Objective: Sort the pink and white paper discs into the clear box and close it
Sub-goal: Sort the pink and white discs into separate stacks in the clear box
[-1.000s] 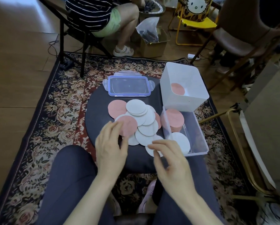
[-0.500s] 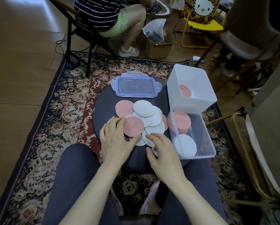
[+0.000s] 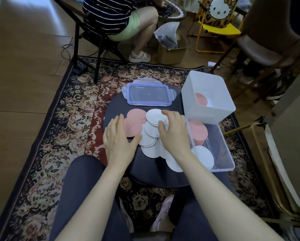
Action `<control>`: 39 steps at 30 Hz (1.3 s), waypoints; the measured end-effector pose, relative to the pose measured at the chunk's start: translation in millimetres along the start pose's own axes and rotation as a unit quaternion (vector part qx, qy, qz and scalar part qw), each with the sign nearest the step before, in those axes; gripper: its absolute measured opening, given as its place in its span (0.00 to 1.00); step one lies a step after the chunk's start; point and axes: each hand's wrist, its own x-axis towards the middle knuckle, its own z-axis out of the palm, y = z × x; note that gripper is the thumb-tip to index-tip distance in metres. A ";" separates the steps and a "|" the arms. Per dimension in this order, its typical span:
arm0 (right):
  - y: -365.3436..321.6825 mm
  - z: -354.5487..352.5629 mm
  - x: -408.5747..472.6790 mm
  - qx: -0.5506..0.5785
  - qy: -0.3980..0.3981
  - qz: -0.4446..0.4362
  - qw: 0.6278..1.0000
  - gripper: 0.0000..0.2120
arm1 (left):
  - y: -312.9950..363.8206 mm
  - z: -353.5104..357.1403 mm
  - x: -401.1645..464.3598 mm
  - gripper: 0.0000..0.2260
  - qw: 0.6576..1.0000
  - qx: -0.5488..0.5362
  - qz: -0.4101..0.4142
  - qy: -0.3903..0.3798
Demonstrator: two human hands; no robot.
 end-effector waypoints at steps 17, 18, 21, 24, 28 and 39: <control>-8.7 0.7 33.4 0.155 -0.005 0.159 0.975 0.22 | 6.6 -5.2 -19.3 0.18 0.983 -0.166 0.053 0.055; -11.6 -1.8 31.0 0.190 0.005 0.168 0.967 0.21 | 13.6 -8.9 -21.5 0.13 0.973 -0.221 0.031 0.052; -16.3 -7.4 20.2 0.266 0.007 0.194 0.944 0.19 | 28.2 -12.2 -19.1 0.10 0.919 -0.384 -0.089 -0.014; -12.7 -5.1 2.1 0.271 -0.034 0.217 0.937 0.17 | 29.0 -11.9 -15.8 0.08 0.884 -0.439 -0.145 -0.075; -6.0 4.0 -17.7 0.254 -0.011 0.213 0.944 0.08 | 26.4 -10.5 -19.6 0.09 0.896 -0.402 -0.148 -0.119; -11.3 -14.6 -47.0 0.348 0.002 0.266 0.899 0.08 | 25.1 -20.0 -23.2 0.02 0.851 -0.459 -0.233 -0.101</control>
